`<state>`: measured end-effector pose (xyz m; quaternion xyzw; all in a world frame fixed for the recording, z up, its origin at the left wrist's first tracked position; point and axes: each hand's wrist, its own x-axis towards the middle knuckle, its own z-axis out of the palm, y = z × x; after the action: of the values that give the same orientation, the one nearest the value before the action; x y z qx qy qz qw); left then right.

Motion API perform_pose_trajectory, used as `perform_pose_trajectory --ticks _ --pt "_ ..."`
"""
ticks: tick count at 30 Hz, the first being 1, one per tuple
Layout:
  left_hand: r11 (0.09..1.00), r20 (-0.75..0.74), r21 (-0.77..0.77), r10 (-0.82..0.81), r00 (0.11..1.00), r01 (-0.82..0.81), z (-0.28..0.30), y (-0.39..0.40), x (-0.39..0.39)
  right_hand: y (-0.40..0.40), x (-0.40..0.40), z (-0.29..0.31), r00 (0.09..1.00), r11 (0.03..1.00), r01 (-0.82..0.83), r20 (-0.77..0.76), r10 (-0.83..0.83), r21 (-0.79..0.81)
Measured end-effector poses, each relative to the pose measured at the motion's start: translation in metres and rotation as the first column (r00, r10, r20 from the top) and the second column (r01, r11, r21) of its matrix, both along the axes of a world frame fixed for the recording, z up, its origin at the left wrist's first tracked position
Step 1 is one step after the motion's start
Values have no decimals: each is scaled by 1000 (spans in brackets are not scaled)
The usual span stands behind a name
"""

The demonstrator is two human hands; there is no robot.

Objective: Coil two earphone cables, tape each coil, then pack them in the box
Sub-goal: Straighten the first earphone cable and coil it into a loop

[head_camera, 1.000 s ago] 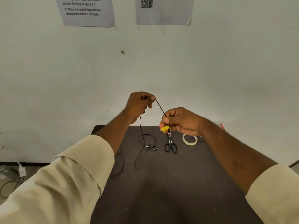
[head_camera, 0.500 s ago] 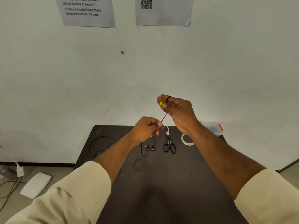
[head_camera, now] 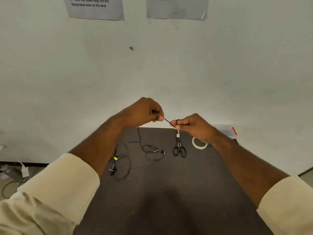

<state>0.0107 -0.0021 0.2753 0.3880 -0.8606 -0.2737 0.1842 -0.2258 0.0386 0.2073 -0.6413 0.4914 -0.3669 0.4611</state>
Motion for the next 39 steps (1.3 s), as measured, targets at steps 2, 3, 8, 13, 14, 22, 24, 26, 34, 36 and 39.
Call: perform_pose_trajectory --ticks 2,3,8,13,14,22,24,26,34,36,39 --pt "999 -22 -40 -23 999 22 10 -2 -7 5 6 2 998 998 -45 39 43 45" --pt "999 -42 -49 -26 999 24 14 -3 -10 9 9 5 996 995 -72 56 68 71" --pt "999 -161 -30 6 987 -11 18 -11 -20 23 24 19 981 956 -181 109 160 232" --pt "991 -373 129 74 925 -27 -3 -6 -26 26 29 38 922 952 -270 326 211 146" --pt "981 -434 191 113 894 -31 -10 -4 -27 26 30 42 890 952 -282 402 214 118" --pt "887 -531 461 250 809 29 -54 18 -36 12 43 57 743 994 -113 664 80 7" --pt "873 -534 486 252 807 49 -59 21 -36 8 43 56 754 998 -63 655 57 -15" --pt "867 -515 495 249 820 48 -65 23 -33 6 42 54 782 999 -29 622 51 -45" --pt "963 -193 259 120 974 -68 -64 18 -18 -5 34 34 964 975 99 263 -45 -197" --pt "979 -80 184 98 992 -82 -50 9 -7 -7 23 25 995 983 73 78 -60 -169" --pt "989 18 124 72 997 -74 -23 -5 9 -6 6 15 994 994 37 -95 -46 -103"
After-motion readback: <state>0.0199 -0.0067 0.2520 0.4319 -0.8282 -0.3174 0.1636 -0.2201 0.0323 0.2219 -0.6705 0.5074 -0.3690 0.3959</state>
